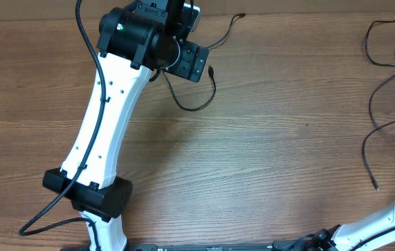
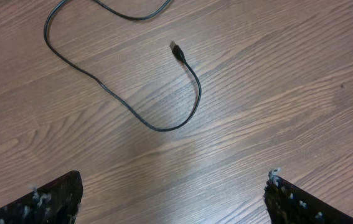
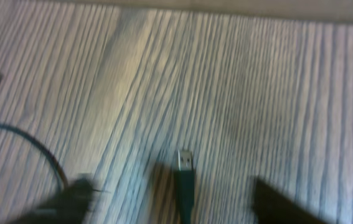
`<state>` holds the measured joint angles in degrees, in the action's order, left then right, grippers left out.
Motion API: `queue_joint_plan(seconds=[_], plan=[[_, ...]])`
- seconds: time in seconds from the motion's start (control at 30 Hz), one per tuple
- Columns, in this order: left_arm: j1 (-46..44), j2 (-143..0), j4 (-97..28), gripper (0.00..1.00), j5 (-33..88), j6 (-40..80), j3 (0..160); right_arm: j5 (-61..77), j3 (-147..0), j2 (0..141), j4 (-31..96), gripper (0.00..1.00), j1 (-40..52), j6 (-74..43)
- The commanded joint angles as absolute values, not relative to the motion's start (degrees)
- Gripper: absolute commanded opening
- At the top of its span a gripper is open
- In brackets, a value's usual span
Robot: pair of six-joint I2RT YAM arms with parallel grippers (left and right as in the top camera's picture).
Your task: Untangle cables
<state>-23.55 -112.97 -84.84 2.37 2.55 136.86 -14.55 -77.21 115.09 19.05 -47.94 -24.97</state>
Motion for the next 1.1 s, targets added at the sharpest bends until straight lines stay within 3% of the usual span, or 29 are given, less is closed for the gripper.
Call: queue_joint_plan(seconds=[0.0, 0.3, 0.47, 0.53, 0.63, 0.8, 1.07], plan=[[-23.66, -113.14, -84.14, 0.93, 3.01, 1.69, 136.84, -9.26, -79.42, 113.32, 20.18, 1.0, -46.33, -24.01], [-23.64, -113.14, -83.24, 0.95, 2.81, 1.72, 136.84, -3.66, -82.59, 105.58, 23.81, 1.0, -32.14, -25.02], [-23.46, -113.14, -78.61, 0.95, 0.43, 4.86, 136.84, 2.22, -82.56, 105.6, 24.53, 1.0, -17.67, -23.35], [-22.74, -113.14, -76.16, 1.0, -2.94, 8.56, 136.84, 5.85, -82.56, 105.6, 22.94, 1.0, -10.55, -20.21], [-20.88, -113.14, -73.47, 1.0, -8.21, 14.37, 136.86, 7.49, -82.56, 105.67, 20.01, 1.0, -0.01, -11.64], [-14.61, -112.75, -71.4, 1.0, -13.08, 21.37, 136.88, 6.68, -82.56, 107.04, 13.98, 1.0, 16.1, -0.75], [-0.97, -111.11, -73.78, 1.0, -3.44, 18.31, 137.03, 7.68, -82.81, 115.94, 6.37, 1.0, 29.15, -1.65]])
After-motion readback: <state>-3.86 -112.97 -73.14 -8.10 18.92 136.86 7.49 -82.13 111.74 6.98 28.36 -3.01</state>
